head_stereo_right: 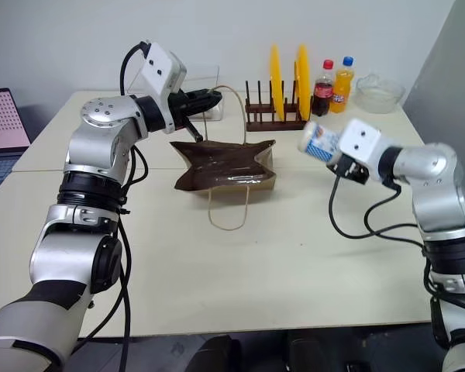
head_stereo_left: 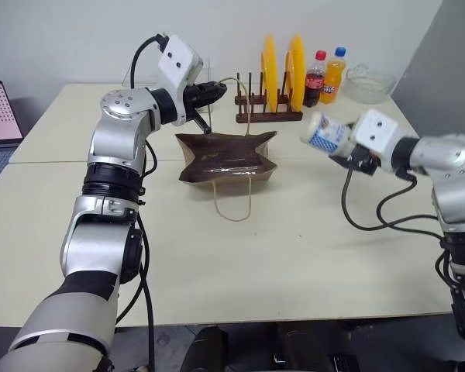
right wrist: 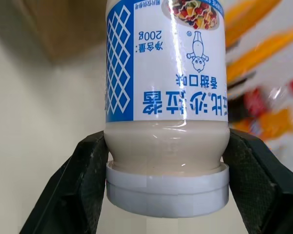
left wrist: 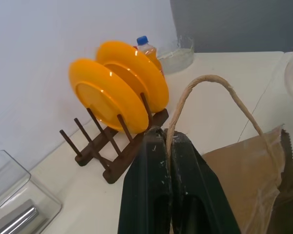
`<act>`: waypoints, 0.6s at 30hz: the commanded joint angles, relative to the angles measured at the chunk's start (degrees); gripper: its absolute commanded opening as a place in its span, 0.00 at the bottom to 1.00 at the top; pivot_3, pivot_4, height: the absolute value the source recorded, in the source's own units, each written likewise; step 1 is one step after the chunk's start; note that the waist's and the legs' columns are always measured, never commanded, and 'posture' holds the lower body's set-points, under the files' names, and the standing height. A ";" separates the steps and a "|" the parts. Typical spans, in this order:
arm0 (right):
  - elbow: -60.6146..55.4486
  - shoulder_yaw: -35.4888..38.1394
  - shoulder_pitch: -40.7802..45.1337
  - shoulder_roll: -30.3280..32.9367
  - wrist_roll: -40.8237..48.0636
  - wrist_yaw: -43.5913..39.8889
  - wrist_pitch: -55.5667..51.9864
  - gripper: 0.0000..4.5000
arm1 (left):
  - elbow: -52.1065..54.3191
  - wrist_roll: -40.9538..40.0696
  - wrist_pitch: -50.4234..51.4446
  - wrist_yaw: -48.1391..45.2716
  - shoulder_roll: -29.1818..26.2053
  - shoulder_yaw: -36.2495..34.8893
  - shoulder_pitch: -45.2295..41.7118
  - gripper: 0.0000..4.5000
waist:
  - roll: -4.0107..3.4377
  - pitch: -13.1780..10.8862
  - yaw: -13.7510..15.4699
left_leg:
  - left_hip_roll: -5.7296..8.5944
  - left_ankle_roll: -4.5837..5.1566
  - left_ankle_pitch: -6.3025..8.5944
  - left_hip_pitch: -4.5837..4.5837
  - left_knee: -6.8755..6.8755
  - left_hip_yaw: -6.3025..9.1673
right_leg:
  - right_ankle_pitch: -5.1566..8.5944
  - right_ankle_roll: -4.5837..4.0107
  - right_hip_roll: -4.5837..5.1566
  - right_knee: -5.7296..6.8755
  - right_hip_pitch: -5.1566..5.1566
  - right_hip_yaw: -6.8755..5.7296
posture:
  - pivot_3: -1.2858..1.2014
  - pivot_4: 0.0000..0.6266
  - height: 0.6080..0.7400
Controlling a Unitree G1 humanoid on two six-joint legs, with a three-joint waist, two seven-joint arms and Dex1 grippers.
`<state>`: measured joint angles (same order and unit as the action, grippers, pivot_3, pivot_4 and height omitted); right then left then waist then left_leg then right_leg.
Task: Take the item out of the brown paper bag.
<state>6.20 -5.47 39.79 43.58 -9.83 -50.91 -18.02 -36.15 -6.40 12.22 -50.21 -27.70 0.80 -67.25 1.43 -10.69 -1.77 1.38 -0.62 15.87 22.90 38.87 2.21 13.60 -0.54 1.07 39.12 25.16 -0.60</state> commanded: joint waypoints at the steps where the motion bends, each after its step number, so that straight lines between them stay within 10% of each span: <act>1: 5.69 -1.69 2.02 -0.97 -1.93 3.38 5.95 0.68 | 1.94 -0.49 -0.39 0.15 -0.28 -0.66 -1.27 0.00 | 0.00 0.00 -0.12 | -0.02 0.00 0.00 0.00 -0.01 -0.03 | 0.00 0.00 0.00 0.00 0.02 0.01 | 0.52 0.24 1.00; 13: 26.56 -7.45 9.43 -3.65 -5.33 2.98 13.63 0.68 | 4.03 -0.79 0.57 -0.11 -0.90 -1.00 -0.35 0.00 | 0.00 0.00 0.09 | 0.00 -0.16 -0.09 0.02 0.00 -0.08 | -0.01 0.00 0.01 -0.05 0.01 0.02 | 0.52 0.24 1.00; 18: 28.86 -8.74 10.95 -3.51 -6.09 1.70 14.51 1.00 | 4.22 -0.73 0.58 -0.09 -0.91 -1.01 -0.17 0.00 | 0.00 0.00 0.02 | -0.01 -0.15 -0.09 0.01 0.00 -0.06 | -0.01 0.00 0.00 -0.03 0.01 0.01 | 0.52 0.24 1.00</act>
<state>35.27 -14.60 49.19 39.28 -15.64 -48.73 -4.57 -34.15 -6.53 13.23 -50.57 -27.87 0.70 -66.99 1.42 -10.69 -1.75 1.37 -0.77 15.79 22.91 38.88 2.16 13.59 -0.53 1.07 39.09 25.16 -0.60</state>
